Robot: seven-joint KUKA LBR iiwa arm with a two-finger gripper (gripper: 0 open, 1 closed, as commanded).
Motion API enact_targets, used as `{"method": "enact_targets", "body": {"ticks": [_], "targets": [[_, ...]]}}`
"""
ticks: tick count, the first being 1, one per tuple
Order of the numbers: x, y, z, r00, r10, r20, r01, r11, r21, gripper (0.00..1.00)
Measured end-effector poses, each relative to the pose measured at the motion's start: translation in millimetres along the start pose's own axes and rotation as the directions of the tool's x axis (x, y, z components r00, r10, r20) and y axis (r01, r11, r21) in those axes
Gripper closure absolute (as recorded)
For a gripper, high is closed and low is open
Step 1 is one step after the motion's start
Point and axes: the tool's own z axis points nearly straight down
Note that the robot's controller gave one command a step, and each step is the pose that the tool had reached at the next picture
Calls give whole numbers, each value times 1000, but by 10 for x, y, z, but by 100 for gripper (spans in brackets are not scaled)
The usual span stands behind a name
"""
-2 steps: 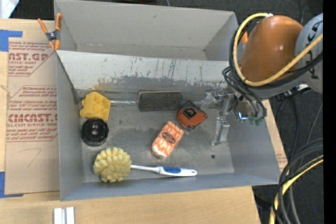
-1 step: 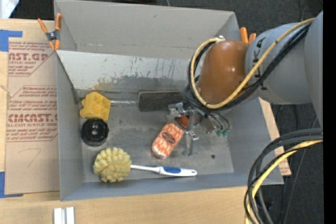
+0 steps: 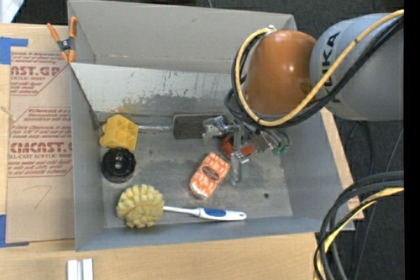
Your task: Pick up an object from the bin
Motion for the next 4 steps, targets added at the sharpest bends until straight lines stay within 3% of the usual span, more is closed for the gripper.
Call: {"method": "enact_targets", "body": {"ticks": [1,2,3,4], "targets": [[-34,152,502,1000,18,-8,-18,1000,-6,0],[-6,116,876,896,-445,6,445,896,4,0],[5,75,873,981,-192,-2,192,981,-7,100],[5,75,873,981,-192,-2,192,981,-7,100]]}}
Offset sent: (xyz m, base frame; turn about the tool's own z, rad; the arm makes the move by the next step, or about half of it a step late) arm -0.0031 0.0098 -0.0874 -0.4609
